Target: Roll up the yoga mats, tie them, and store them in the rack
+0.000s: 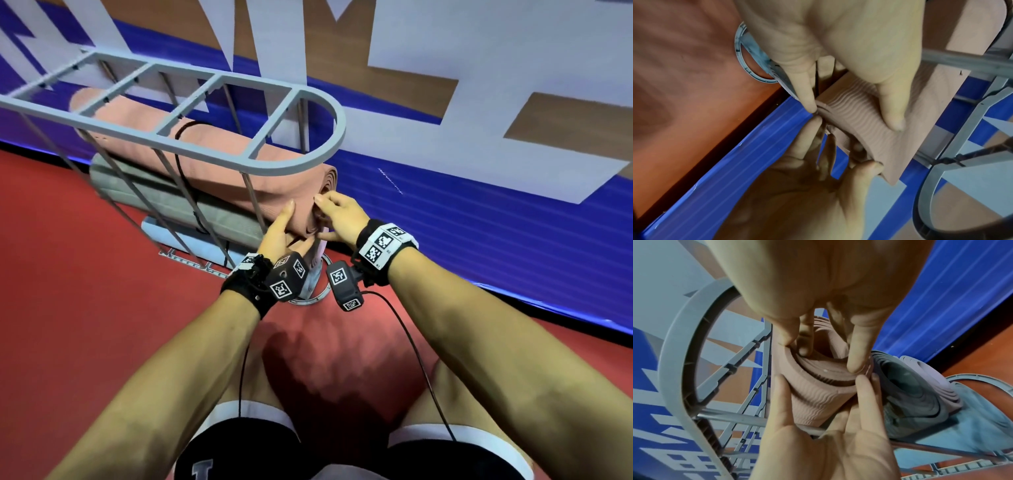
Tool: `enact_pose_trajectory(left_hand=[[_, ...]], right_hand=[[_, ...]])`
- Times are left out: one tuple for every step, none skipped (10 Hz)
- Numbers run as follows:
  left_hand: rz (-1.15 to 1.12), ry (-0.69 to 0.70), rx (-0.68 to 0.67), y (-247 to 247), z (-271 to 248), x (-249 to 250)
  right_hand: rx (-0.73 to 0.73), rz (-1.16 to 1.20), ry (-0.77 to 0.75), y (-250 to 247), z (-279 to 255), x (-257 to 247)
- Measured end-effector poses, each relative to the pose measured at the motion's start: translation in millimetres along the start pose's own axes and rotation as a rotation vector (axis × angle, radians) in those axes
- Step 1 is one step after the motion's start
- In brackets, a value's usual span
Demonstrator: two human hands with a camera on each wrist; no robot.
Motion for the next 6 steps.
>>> enact_pose_trajectory(left_hand=[[0.298,0.006,-0.03,-11,7,-1],[0.589,0.081,-0.011,-20,19,-9],[0.737,0.193,0.018,-21,27,-20],[0.962,0.263,0.018,-23,34,-18],[1.3,0.187,-0.059,-20,26,-3],[1.556,0.125,-0.165,11,-14,39]], right_hand=[[-0.006,-0.044,0.002,-2,0,4],[0.018,-0.047,0.001,0,3,11],[0.069,-0.114,0.001,-6,8,24],[0.073,-0.301,0.012,-18,7,29],[0.076,-0.402,0.083,-30,-15,10],[0.121,-0.383,0.159,-42,-51,-51]])
Point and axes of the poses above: each hand's wrist, its own z-axis towards the middle knuckle, its own y-axis out of the palm, x = y × z, the point moved 2 cm from there along z, towards the middle knuckle, and after that the axes turned 2 degrees about y, right-handed, at the moved point
